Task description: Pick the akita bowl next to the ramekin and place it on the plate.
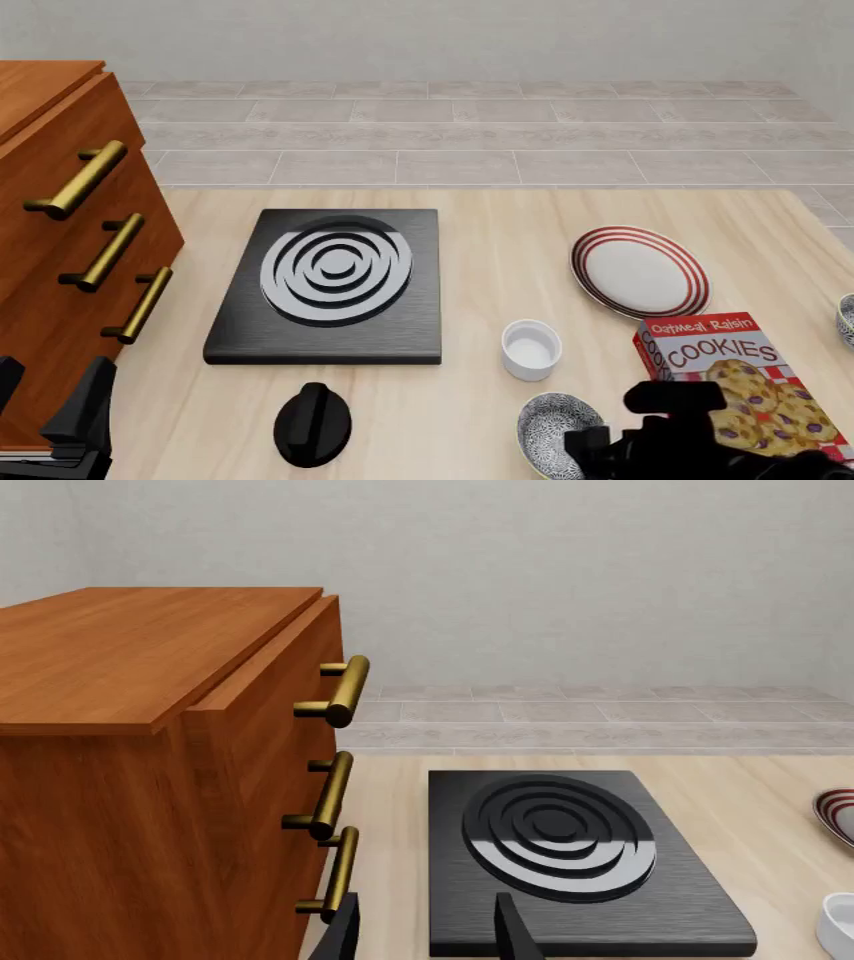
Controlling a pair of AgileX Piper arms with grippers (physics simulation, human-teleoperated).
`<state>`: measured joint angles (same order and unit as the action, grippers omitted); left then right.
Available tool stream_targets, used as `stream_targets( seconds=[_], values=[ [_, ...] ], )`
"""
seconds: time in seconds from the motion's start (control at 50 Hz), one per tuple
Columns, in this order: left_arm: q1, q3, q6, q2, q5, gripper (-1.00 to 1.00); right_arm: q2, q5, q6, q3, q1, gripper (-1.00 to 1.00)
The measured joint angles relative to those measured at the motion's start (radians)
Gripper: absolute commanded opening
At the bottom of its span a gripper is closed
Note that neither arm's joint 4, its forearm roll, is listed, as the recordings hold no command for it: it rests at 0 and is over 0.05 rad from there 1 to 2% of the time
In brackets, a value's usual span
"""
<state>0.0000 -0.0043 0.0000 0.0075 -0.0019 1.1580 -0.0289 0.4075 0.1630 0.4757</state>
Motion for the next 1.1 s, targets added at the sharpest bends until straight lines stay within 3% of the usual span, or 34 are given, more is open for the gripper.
stream_targets(
  seconds=[0.22,0.24,0.72,1.1],
  values=[
    [0.0,0.0,0.0,0.0,0.0,1.0,0.029,-0.032,0.002,-0.007,0.004,1.0],
    [0.0,0.0,0.0,0.0,0.0,1.0,0.03,-0.034,0.003,-0.007,0.005,-1.0],
    [0.0,0.0,0.0,0.0,0.0,1.0,-0.027,0.017,-0.019,0.005,-0.002,-1.0],
    [0.0,0.0,0.0,0.0,0.0,1.0,-0.113,0.112,-0.028,0.038,-0.004,-1.0]
  ],
)
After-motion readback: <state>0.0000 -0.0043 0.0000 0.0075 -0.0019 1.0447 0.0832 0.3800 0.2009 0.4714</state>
